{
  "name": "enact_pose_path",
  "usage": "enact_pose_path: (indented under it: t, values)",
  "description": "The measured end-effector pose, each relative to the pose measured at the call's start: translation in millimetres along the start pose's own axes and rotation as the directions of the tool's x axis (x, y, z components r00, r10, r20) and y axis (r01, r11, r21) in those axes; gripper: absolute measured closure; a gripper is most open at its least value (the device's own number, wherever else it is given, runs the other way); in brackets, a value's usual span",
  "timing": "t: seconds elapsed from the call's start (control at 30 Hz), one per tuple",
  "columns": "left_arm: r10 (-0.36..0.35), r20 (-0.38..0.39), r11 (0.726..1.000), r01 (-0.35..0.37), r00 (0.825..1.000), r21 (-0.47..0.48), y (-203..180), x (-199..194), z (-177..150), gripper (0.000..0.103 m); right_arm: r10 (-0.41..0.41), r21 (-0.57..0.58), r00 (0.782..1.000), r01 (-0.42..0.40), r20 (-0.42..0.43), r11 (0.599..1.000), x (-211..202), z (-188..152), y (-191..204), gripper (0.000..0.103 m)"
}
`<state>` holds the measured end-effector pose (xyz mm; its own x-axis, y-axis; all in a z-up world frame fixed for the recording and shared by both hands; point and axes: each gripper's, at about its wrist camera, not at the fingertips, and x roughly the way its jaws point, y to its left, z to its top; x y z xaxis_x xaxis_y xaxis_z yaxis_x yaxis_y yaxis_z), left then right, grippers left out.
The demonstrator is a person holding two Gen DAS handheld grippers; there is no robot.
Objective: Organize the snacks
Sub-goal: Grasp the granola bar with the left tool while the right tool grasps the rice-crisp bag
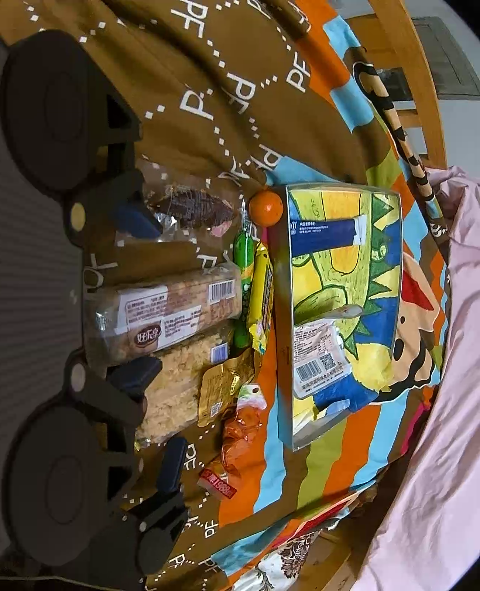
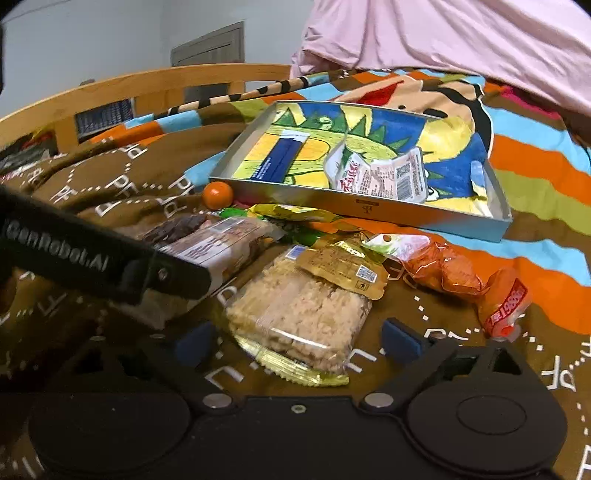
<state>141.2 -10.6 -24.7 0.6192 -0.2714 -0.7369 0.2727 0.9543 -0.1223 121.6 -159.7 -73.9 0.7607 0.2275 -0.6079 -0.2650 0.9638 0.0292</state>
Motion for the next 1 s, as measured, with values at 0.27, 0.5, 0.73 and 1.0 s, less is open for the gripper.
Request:
enact_pose_path:
  t: [0.27, 0.5, 0.73, 1.0]
  values:
    - [-0.025, -0.019, 1.000, 0.025, 1.000, 0.011, -4, 2, -1, 0.057, 0.026, 0.008, 1.000, -0.026, 0.008, 1.000, -6, -4, -1, 0.026]
    - [-0.045, -0.036, 0.995, 0.042, 0.998, -0.085, 7, -8, -3, 0.059, -0.004, 0.008, 1.000, 0.004, -0.023, 1.000, -20, -7, -11, 0.045]
    - [-0.037, -0.053, 0.996, 0.033, 0.998, -0.077, 11, -8, 2, 0.057, 0.012, 0.006, 1.000, -0.012, 0.014, 1.000, -24, -4, -4, 0.012]
    - [-0.077, -0.122, 0.994, 0.067, 0.990, -0.089, 23, 16, 19, 0.052, -0.066, 0.051, 0.996, 0.069, -0.057, 0.996, 17, 14, 4, 0.008]
